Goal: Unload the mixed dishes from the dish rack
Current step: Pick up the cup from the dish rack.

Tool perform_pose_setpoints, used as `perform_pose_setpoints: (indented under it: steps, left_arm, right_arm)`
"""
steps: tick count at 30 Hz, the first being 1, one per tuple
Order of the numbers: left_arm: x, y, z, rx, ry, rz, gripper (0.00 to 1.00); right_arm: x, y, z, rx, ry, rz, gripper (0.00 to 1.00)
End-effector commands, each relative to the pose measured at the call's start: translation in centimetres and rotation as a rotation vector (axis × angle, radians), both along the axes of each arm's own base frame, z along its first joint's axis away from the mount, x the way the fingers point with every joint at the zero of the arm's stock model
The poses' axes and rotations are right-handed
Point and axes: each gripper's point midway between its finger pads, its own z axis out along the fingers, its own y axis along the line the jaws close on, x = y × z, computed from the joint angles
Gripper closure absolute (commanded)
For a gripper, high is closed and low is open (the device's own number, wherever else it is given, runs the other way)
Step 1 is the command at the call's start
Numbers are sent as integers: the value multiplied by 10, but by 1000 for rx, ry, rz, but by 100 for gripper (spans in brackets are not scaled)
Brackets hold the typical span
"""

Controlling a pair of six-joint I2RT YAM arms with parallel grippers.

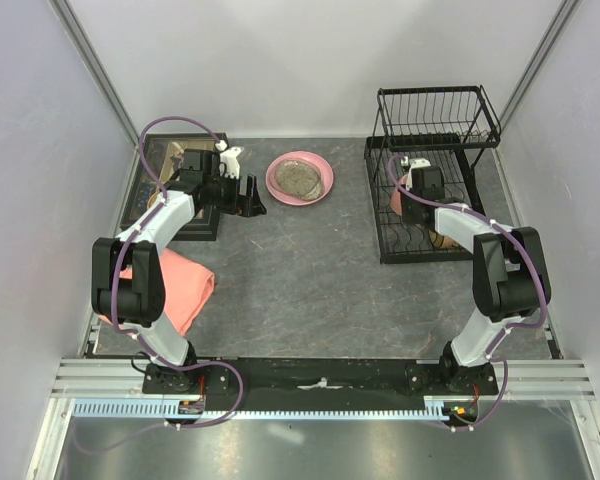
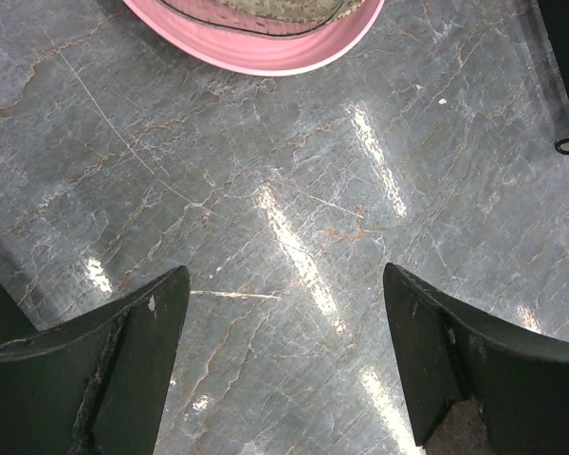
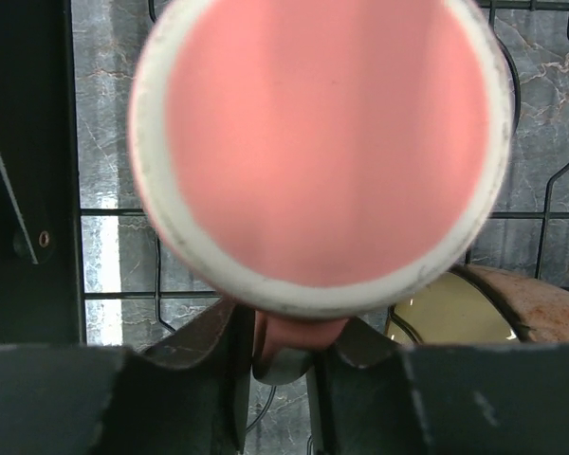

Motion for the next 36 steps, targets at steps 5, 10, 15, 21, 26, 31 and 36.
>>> perform_pose_setpoints:
  steps: [5,10,15,21,26,31,36]
  left_arm:
    - [5,-4,2,-6,-51,-46,11]
    - [5,-5,2,-8,-50,-46,11]
    - [5,-5,4,-10,-52,-44,11]
    - [7,-6,11,-19,-65,-40,11]
    - [8,-8,19,-33,-76,-40,11]
    - [8,-10,27,-47,-87,-47,11]
    - [4,-16,37,-82,-100,-83,12]
  right_arm:
    - [1,0,4,23,-24,-3,74]
    - [0,0,8,34,-32,-1,81]
    - [1,1,19,39,-49,10,93]
    - [4,2,51,43,-117,20,100]
    - [4,4,84,53,-178,35,100]
    - [3,4,113,58,-237,46,100]
    - [-6,11,140,77,-265,97,100]
